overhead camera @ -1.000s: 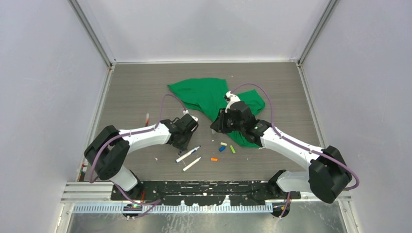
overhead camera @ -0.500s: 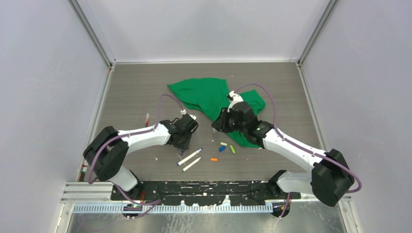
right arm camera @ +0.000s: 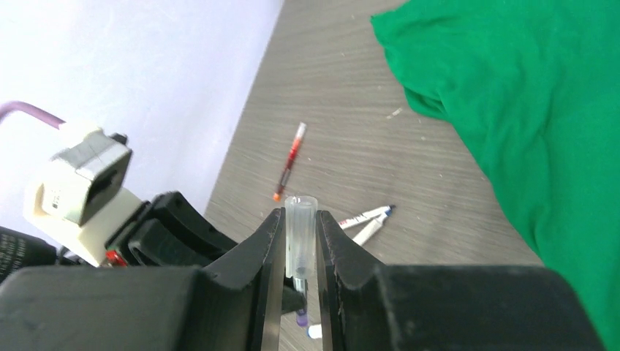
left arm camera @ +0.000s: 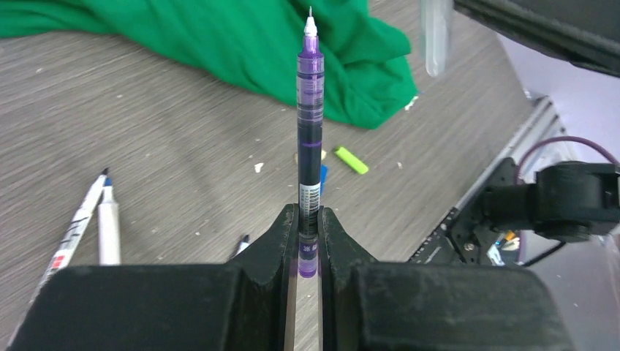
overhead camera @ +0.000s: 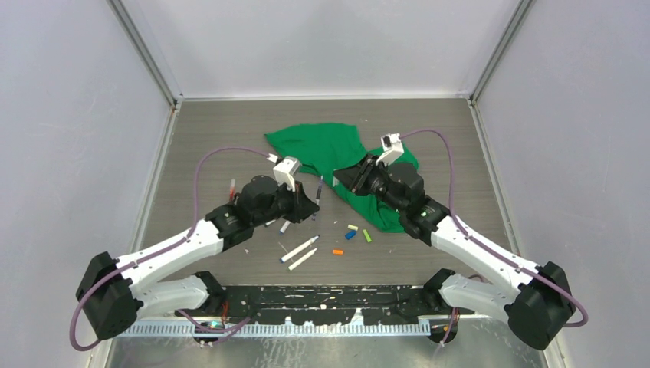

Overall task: Insert the pens into the pen caps
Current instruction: Pick up the pen from the center of the board.

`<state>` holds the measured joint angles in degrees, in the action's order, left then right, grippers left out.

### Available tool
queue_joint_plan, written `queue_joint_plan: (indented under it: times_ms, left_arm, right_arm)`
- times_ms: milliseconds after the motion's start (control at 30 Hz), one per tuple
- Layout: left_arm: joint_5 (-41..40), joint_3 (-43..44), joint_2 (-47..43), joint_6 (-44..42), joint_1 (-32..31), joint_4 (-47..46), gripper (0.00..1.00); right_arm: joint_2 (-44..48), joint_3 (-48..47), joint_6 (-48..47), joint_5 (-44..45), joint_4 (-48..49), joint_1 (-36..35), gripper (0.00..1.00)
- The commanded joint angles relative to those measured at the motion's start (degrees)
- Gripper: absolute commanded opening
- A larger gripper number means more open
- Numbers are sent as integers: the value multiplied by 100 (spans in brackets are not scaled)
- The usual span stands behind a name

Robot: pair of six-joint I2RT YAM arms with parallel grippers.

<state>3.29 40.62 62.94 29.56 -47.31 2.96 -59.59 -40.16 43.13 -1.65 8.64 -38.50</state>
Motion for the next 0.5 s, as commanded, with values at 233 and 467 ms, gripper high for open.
queue_joint_plan:
  times_ms: [233,467]
  left_arm:
    - [1024,-229,-385,226,-45,-1035,5]
    - [1222,-205,-404,218,-55,-1139,5]
  right_arm:
    - [402,-49,333,525,1075,19,15]
    - [178,-90,391,302,1169,22,15]
